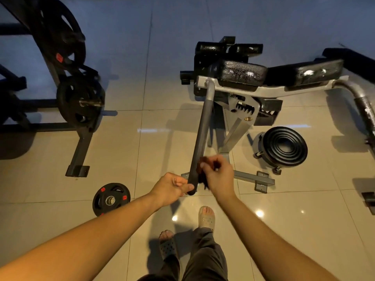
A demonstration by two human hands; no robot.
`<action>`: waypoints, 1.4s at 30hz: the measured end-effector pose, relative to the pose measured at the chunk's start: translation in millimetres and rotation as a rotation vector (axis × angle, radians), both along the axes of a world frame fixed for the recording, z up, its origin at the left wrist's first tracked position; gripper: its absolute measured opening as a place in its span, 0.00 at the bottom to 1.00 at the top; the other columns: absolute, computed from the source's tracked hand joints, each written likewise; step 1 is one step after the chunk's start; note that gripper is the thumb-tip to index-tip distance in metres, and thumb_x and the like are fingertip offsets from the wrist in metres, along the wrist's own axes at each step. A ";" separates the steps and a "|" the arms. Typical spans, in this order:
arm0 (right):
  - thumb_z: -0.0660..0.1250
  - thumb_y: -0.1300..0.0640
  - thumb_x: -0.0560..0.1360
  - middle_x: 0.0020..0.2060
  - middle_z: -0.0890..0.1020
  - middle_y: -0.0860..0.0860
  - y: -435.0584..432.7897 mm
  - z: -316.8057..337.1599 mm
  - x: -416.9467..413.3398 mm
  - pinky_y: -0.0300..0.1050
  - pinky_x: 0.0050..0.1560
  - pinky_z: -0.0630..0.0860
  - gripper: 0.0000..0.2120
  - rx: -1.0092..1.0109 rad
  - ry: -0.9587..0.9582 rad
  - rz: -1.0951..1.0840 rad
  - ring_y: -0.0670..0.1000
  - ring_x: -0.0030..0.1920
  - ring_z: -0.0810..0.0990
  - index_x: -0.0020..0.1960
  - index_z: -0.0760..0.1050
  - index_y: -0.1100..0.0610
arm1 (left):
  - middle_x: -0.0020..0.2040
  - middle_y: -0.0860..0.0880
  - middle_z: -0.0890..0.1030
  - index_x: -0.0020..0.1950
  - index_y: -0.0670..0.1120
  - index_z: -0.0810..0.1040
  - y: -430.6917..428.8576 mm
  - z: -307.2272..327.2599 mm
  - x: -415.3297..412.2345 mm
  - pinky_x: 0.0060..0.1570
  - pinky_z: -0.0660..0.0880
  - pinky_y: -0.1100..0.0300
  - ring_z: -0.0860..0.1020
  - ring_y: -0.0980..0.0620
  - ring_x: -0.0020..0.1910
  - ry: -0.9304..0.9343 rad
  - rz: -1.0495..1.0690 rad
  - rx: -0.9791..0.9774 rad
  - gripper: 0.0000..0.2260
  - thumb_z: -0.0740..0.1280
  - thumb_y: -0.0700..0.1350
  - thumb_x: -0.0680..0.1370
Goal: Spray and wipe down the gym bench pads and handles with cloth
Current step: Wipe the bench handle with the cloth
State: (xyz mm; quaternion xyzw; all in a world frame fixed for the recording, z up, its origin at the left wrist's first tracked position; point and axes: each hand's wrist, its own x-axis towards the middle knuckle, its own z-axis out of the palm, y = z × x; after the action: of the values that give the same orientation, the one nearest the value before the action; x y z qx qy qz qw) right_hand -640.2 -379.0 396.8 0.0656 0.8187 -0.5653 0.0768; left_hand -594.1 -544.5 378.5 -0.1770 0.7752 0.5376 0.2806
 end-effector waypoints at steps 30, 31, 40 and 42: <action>0.71 0.63 0.78 0.41 0.81 0.42 -5.6 27.5 -47.2 0.37 0.45 0.80 0.07 0.070 0.130 0.032 0.37 0.45 0.81 0.46 0.78 0.51 | 0.43 0.43 0.86 0.46 0.50 0.84 2.5 16.8 -4.6 0.45 0.75 0.72 0.81 0.57 0.38 -0.077 0.039 0.005 0.03 0.76 0.47 0.77; 0.70 0.62 0.78 0.40 0.82 0.43 -9.5 34.9 -77.2 0.43 0.44 0.83 0.07 0.074 0.157 -0.017 0.40 0.43 0.82 0.46 0.78 0.50 | 0.41 0.44 0.85 0.45 0.49 0.85 3.4 19.0 -6.3 0.43 0.75 0.72 0.80 0.57 0.36 -0.077 0.026 0.009 0.03 0.76 0.46 0.77; 0.71 0.59 0.77 0.46 0.81 0.44 -8.2 19.9 -48.9 0.50 0.53 0.81 0.05 0.180 0.184 0.063 0.44 0.49 0.79 0.51 0.79 0.51 | 0.34 0.46 0.82 0.44 0.47 0.87 0.3 15.3 -5.1 0.47 0.76 0.66 0.79 0.54 0.37 -0.095 0.008 -0.011 0.04 0.75 0.44 0.77; 0.72 0.61 0.76 0.45 0.82 0.45 0.6 13.7 -30.2 0.51 0.52 0.81 0.05 0.170 0.175 0.128 0.45 0.48 0.80 0.49 0.80 0.52 | 0.41 0.38 0.85 0.47 0.44 0.87 -0.4 15.9 -5.0 0.46 0.77 0.65 0.79 0.52 0.39 -0.091 0.003 -0.007 0.04 0.75 0.44 0.77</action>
State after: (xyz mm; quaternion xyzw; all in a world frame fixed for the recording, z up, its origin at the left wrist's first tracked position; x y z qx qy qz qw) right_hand -670.4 -378.4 410.5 -0.0299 0.8697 -0.4914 0.0352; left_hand -599.1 -545.0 394.3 -0.2037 0.7631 0.5267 0.3141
